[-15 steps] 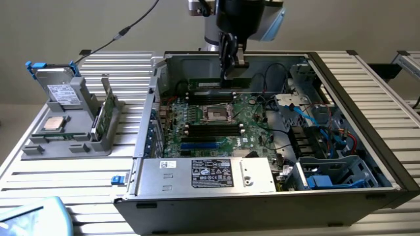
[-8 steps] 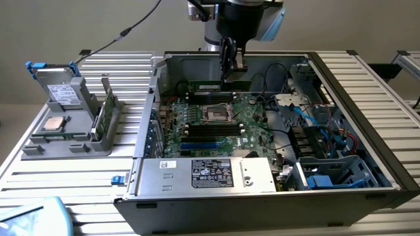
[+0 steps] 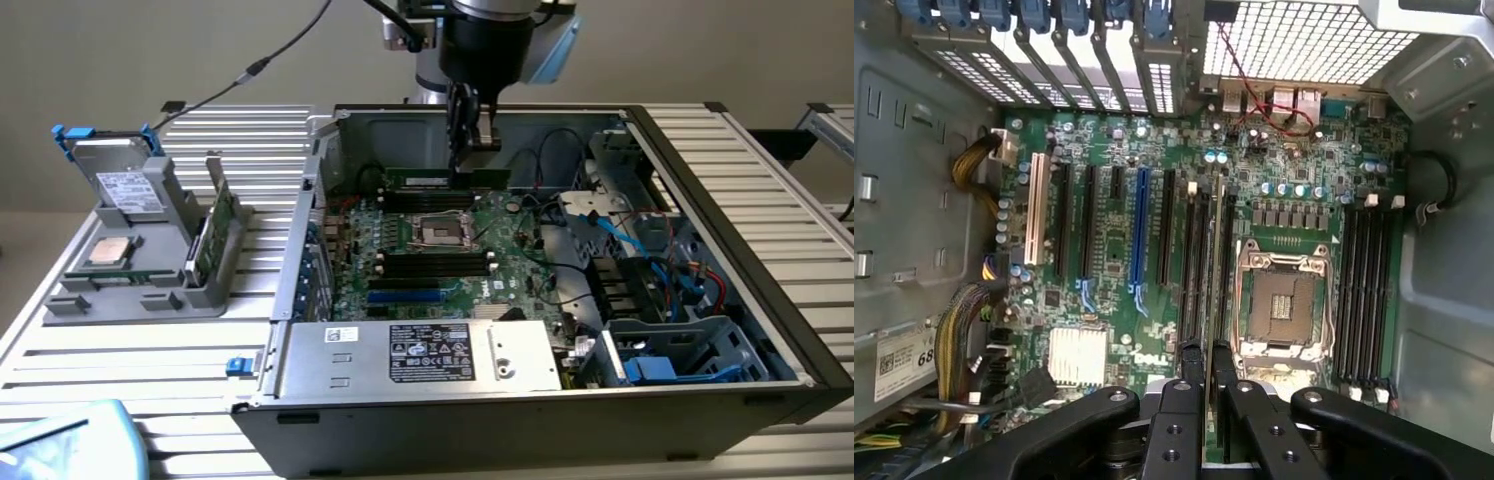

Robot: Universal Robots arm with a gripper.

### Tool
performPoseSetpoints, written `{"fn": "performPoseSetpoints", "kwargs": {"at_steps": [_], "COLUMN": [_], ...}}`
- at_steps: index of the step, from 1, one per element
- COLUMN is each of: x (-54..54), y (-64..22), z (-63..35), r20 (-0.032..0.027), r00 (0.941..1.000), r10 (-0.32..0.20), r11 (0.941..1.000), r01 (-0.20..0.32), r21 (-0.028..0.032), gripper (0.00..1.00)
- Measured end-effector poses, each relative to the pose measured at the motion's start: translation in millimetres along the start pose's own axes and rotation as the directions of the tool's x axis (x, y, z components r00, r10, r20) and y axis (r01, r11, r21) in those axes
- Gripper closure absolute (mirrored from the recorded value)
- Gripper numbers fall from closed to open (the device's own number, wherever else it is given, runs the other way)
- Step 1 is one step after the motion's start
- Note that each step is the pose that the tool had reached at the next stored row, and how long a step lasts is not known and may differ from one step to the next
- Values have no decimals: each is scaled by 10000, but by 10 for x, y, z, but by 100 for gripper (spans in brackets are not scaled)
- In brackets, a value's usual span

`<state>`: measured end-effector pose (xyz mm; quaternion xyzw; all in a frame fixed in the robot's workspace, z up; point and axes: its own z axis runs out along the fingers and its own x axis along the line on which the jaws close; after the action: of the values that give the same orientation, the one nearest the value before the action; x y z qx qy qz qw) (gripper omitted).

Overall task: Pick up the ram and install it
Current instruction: 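Pick up the ram and move it above insertion slot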

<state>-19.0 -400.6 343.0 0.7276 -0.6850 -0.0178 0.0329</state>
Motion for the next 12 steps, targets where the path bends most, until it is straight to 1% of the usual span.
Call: {"fn": "performPoseSetpoints", "kwargs": {"at_steps": [2,6,8,12], "x": [-14,-55,-68,-68], "y": [-2,-7,-9,-9], "z": [17,57,63,63], "r20": [-16,-30,-39,-39], "r00": [10000,10000,10000,10000], "r10": [28,68,74,74], "r11": [10000,10000,10000,10000], "r01": [-27,-68,-74,-73], "r21": [20,54,57,55], "gripper": [86,86,86,86]}}
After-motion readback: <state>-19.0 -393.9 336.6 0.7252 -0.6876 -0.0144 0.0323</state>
